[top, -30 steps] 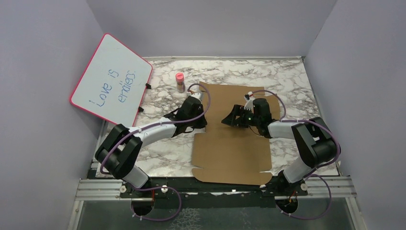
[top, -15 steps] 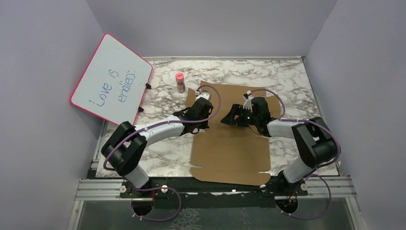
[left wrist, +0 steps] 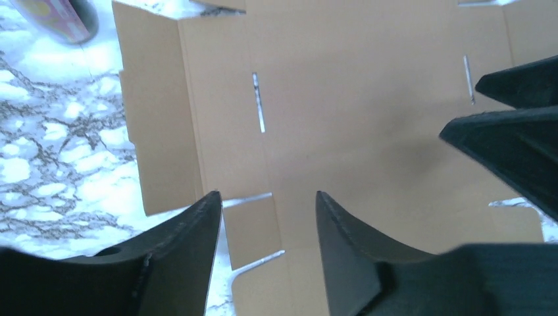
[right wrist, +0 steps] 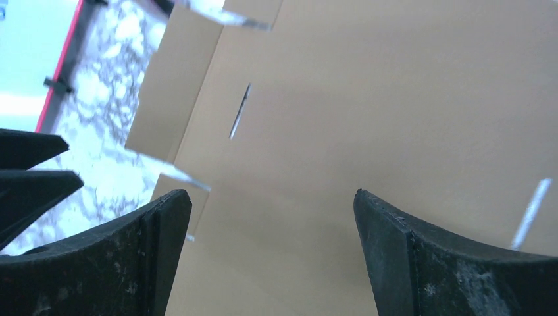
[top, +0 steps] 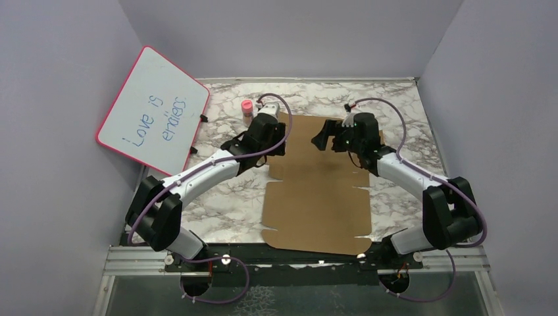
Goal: Fold the paper box
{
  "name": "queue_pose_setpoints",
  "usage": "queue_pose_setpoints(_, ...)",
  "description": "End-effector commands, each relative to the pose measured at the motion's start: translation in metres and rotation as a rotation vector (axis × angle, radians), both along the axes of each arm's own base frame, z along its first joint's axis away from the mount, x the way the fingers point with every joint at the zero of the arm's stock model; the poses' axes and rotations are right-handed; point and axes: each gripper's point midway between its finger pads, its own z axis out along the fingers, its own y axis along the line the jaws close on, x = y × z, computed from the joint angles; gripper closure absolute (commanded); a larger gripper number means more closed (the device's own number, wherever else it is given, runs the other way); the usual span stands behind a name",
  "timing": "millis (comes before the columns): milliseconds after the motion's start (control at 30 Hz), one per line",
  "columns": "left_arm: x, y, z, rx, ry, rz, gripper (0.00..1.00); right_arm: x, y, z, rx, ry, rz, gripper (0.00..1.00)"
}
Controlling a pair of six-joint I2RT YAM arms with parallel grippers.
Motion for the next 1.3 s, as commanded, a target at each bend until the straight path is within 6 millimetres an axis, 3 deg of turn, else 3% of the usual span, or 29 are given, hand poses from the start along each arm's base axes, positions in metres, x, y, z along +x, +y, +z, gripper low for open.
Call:
queue_pose_setpoints(0,0.021,-0.015,0.032,-0.123,-0.051,-0.050,0.37,0.032,-0.034,0.025,-0.088,-0.071,-0.120,0.00)
queue_pose_setpoints(167,0.045,-0.025,0.027,-0.179,-0.044,-0.065,0.31,0.066,-0.076,0.039,-0.077,-0.096,-0.222,0.00)
queue_pose_setpoints(300,0.068,-0.036,0.009,-0.178,-0.011,-0.071,0.26,0.093,-0.124,0.039,-0.021,-0.069,-0.311,0.00)
queue_pose_setpoints(433,0.084,-0.050,-0.019,-0.135,0.052,-0.102,0.23,0.113,-0.160,0.030,0.039,-0.030,-0.368,0.00)
queue_pose_setpoints(633,0.097,-0.061,-0.049,-0.082,0.092,-0.142,0.20,0.138,-0.192,0.007,0.068,0.032,-0.414,0.00)
queue_pose_setpoints(933,0.110,-0.067,-0.076,-0.035,0.115,-0.160,0.17,0.157,-0.204,-0.031,0.104,0.117,-0.392,0.03)
queue_pose_setpoints(1267,0.098,-0.070,-0.111,-0.031,0.210,-0.179,0.17,0.155,-0.188,-0.068,0.172,0.215,-0.320,0.18)
